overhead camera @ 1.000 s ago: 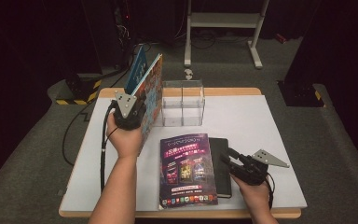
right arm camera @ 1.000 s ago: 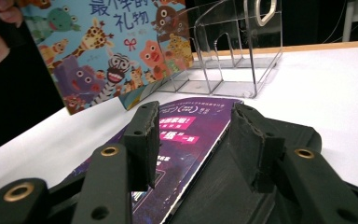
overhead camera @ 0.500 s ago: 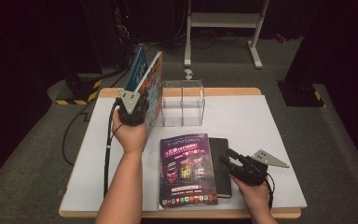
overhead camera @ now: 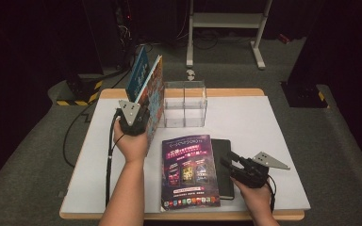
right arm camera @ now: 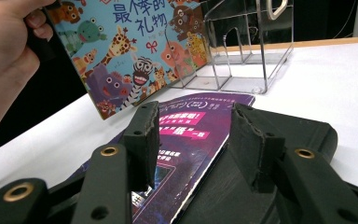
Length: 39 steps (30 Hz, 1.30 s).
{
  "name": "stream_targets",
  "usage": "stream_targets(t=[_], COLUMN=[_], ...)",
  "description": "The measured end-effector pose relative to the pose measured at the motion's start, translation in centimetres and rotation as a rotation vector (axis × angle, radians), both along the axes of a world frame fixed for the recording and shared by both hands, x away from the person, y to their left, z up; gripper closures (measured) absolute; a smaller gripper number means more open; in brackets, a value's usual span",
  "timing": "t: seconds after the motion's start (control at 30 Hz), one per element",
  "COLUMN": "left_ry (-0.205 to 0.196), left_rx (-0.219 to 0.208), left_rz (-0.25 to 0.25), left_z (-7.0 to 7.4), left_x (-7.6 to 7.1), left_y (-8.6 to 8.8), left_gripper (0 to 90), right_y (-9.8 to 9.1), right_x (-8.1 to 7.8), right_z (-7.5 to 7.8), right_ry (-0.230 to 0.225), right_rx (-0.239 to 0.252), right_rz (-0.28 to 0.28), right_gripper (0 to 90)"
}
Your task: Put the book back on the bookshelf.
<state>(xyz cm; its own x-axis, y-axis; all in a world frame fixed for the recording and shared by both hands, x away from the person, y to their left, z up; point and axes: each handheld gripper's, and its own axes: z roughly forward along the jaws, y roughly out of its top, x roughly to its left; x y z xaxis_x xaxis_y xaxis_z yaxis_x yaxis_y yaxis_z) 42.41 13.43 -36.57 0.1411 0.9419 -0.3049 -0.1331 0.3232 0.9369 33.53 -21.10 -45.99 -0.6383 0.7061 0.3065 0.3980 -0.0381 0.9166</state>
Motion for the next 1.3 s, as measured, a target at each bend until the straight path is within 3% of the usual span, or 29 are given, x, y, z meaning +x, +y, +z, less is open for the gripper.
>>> stream_targets(t=[0.4, 0.83, 1.3], left_ry=[0.027, 0.044, 0.089], left_rx=[-0.004, 0.005, 0.075], left_rz=[-0.015, -0.041, -0.035], left_z=[-1.1, -1.2, -3.5], left_x=[-1.5, -2.0, -3.4], left_y=[0.8, 1.1, 1.8], left_gripper=[80.2, 79.1, 76.2], right_y=[0.3, 0.7, 0.7], right_x=[0.0, 0.0, 0.1], right_z=[-0.2, -0.6, -0.6], right_ry=[0.006, 0.013, 0.015], right_rx=[-0.010, -0.030, -0.034], right_rz=[0.008, 0.016, 0.016], right_gripper=[52.7, 52.6, 52.5])
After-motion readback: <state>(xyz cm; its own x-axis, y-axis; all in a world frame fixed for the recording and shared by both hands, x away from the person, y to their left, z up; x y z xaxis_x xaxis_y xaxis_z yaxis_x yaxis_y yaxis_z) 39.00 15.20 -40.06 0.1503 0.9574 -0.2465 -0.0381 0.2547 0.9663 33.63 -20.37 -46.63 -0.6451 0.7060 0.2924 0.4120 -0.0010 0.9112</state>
